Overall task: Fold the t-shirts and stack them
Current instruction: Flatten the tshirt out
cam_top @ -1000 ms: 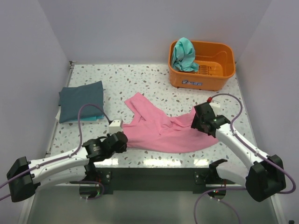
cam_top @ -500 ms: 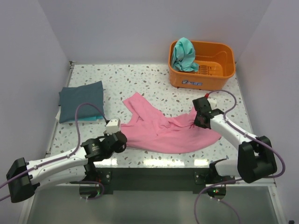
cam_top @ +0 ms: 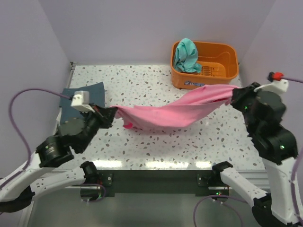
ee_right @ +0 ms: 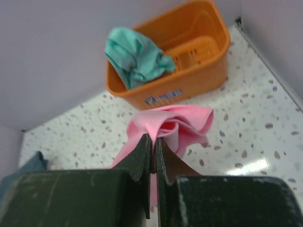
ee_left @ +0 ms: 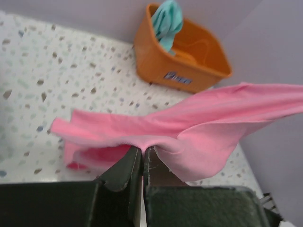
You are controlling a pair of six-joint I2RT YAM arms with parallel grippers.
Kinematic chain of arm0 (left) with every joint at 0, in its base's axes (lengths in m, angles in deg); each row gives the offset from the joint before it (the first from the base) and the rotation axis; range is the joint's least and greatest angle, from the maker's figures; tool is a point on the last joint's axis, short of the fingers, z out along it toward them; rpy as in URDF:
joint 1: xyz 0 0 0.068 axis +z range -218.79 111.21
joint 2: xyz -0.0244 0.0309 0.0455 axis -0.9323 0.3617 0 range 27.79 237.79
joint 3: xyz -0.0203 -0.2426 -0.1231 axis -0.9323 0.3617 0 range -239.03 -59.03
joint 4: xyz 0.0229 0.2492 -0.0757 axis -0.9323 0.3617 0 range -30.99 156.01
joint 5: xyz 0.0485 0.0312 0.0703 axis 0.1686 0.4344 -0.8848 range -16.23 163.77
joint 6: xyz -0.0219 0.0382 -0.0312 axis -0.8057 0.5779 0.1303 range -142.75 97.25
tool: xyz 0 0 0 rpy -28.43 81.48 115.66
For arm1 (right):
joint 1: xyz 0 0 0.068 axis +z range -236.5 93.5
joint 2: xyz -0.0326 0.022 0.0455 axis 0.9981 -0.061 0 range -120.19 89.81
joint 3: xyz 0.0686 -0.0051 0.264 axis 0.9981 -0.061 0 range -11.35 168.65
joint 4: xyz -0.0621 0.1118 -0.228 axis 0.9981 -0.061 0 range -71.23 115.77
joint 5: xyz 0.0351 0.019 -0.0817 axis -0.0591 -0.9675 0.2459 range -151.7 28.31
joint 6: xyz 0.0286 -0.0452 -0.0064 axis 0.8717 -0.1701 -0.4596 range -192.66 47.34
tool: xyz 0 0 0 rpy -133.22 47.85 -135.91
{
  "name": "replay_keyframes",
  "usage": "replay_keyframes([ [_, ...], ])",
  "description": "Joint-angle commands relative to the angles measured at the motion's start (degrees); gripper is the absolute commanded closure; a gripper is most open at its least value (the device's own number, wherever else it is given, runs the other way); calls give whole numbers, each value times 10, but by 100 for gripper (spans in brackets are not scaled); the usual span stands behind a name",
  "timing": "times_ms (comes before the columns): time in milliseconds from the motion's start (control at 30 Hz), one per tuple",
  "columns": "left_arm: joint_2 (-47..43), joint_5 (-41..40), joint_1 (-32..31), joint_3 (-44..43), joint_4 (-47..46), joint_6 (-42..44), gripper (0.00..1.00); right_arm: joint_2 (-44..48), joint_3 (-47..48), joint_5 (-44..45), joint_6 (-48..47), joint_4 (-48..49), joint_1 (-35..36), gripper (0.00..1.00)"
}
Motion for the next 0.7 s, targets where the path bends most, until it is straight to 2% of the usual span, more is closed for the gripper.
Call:
replay_keyframes([
  [0, -33, 5, 0, -91, -86, 110, 100, 15, 140, -9, -46, -56, -2, 100],
  [67, -43, 19, 0, -141, -81, 121, 100, 14, 199, -7, -58, -83, -2, 100],
  [100, -46, 26, 0, -152, -84, 126, 100, 12, 255, 2, -61, -93, -2, 100],
  [200, -71, 53, 0, -178, -102, 131, 100, 8, 339, 10, -71, -128, -2, 100],
  [300, -85, 85, 0, -187, -115, 137, 100, 10, 388, 8, -79, -154, -2, 100],
  [400, -73, 80, 0, -205, -107, 135, 100, 7, 391, 17, -85, -160, -2, 100],
  [500, -43, 10, 0, -214, -107, 137, 100, -6, 359, 42, -84, -165, -2, 100],
  [567, 0, -117, 0, -216, -113, 149, 100, -15, 320, 62, -69, -160, -2, 100],
  [600, 20, -173, 0, -216, -113, 154, 100, -23, 266, 72, -62, -155, -2, 100],
  [633, 42, -274, 0, -212, -112, 155, 100, -29, 232, 78, -55, -150, -2, 100],
  [667, 88, -315, 0, -206, -127, 166, 100, -33, 197, 87, -34, -137, -2, 100],
])
